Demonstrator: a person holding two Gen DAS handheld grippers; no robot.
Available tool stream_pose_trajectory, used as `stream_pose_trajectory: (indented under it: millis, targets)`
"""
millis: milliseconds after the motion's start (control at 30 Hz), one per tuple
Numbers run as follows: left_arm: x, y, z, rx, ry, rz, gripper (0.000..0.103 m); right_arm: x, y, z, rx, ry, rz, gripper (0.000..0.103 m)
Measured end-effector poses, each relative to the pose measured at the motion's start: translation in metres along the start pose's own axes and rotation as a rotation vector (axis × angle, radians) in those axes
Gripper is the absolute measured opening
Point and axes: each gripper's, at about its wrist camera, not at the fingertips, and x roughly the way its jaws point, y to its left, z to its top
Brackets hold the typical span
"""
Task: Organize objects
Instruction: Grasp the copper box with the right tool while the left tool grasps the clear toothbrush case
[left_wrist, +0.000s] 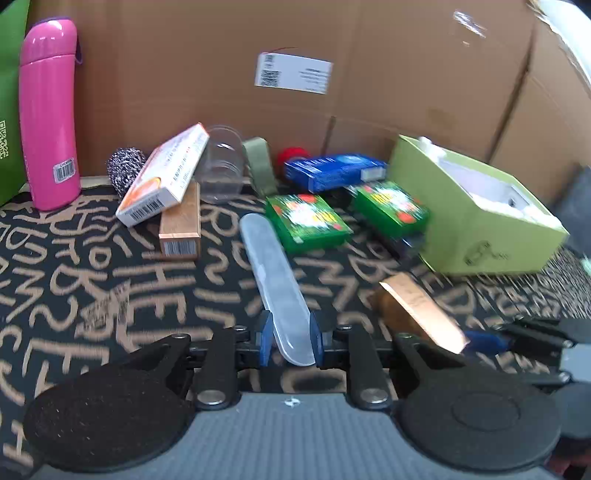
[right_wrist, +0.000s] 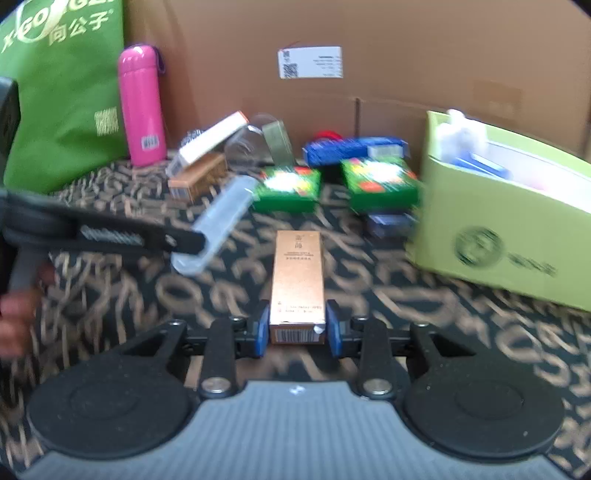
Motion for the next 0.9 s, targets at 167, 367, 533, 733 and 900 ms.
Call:
stream_pose_trajectory:
  millis: [167,367,533,733,900]
  targets:
    - [0.003,-0.01,0.004,-0.005,-0.052,0.091,0.07,-0.028,-0.009,-0.014,0.001,-0.002,-0.009,0.04]
    - [0.033,-0.011,0.019,-0.027,-0.016,0.149,0.063,-0.027,0.001,-0.007,-0.022,-0.041,-0.028,0.047]
    - [0.033,-0.008,0.018,-0.006,-0.008,0.161,0.036,-0.018,0.002,0.0,-0.025,-0.038,-0.039,0.047]
    - [0.035,-0.009,0.021,-0.01,-0.003,0.16,0.047,0.0,0.0,0.007,-0.002,-0.012,-0.049,0.047]
    - [0.037,-0.019,0.019,0.06,-0.006,0.195,0.046,0.004,-0.004,0.004,0.025,-0.001,-0.035,0.041]
